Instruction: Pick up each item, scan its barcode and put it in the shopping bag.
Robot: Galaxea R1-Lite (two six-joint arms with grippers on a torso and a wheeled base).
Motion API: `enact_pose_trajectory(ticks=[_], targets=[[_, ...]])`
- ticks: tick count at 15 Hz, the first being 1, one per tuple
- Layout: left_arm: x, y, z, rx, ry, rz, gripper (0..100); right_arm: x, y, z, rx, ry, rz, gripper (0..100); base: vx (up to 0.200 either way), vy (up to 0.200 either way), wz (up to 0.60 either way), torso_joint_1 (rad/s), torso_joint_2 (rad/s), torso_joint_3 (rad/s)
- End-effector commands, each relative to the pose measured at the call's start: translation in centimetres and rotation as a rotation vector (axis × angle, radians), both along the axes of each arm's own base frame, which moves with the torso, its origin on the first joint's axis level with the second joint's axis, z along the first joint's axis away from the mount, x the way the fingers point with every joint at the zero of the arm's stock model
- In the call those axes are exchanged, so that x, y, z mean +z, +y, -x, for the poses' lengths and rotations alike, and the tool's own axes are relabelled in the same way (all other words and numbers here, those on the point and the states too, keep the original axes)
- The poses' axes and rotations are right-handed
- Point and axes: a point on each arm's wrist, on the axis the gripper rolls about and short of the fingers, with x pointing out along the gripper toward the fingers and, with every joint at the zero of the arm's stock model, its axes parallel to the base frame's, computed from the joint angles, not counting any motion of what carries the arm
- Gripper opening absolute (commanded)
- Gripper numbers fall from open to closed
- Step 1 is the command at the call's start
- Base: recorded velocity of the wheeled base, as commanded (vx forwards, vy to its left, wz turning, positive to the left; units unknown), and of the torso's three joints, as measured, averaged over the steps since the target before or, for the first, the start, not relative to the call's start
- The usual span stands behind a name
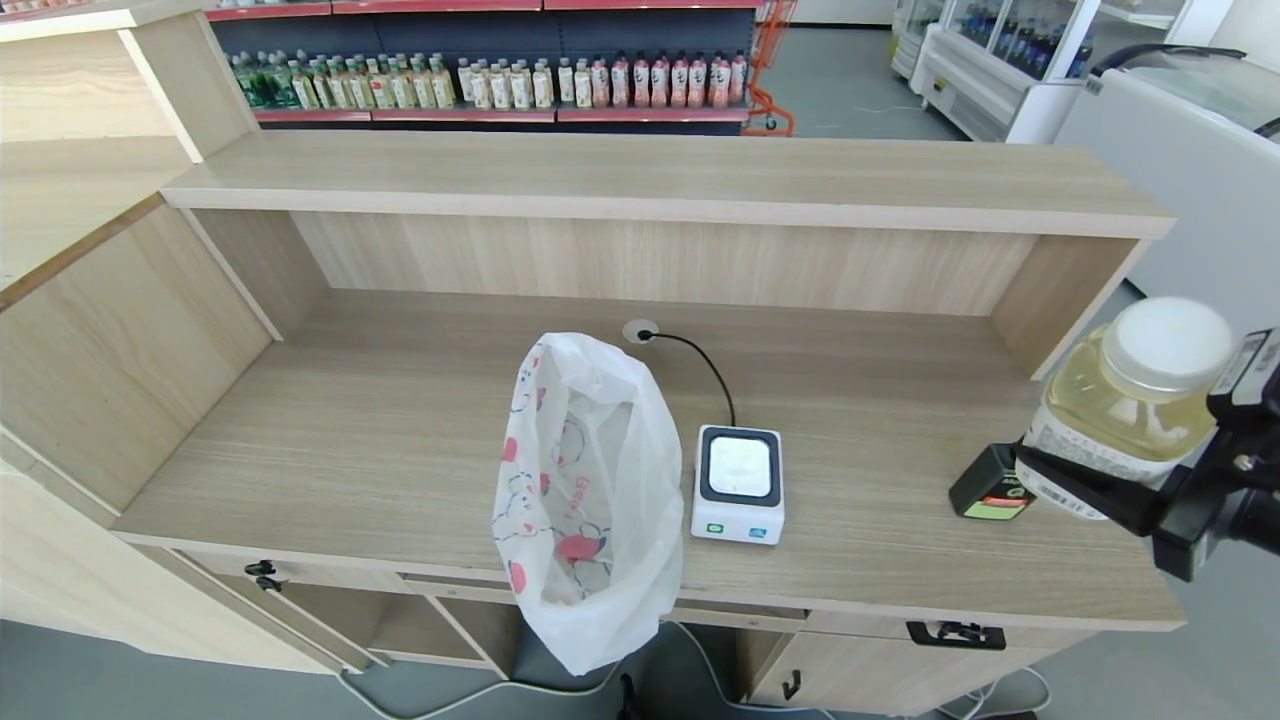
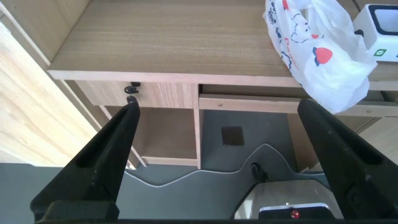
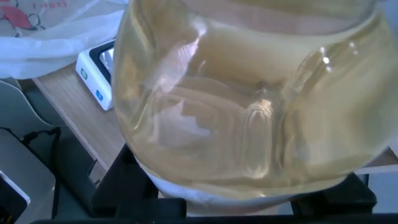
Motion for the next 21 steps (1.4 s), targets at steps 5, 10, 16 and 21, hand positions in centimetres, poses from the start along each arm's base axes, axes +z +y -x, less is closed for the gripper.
enact_pose_trajectory(ticks=[5, 10, 16, 21], targets=[[0.0, 0.0, 0.0, -0.001, 0.001, -0.002, 100, -2.6, 1.3, -7.4, 0.074, -0.068, 0.047, 0, 0.0, 0.08, 0.0, 0.001, 0.0, 0.003], [0.0, 0.0, 0.0, -0.001, 0.001, -0.002, 100, -5.0, -0.7, -11.4, 0.212, -0.117, 0.122, 0, 0.0, 0.0, 0.0, 0.0, 0.0, 0.0], [0.0, 0.0, 0.0, -0.001, 0.001, -0.004, 100, -6.0, -0.2, -12.1, 0.352, -0.09, 0.101, 0, 0.0, 0.0, 0.0, 0.0, 0.0, 0.0], [0.0, 0.0, 0.0, -0.001, 0.001, -0.004, 100, -6.0, 0.9, -13.8, 0.433, -0.151, 0.107, 0, 0.0, 0.0, 0.0, 0.0, 0.0, 0.0]])
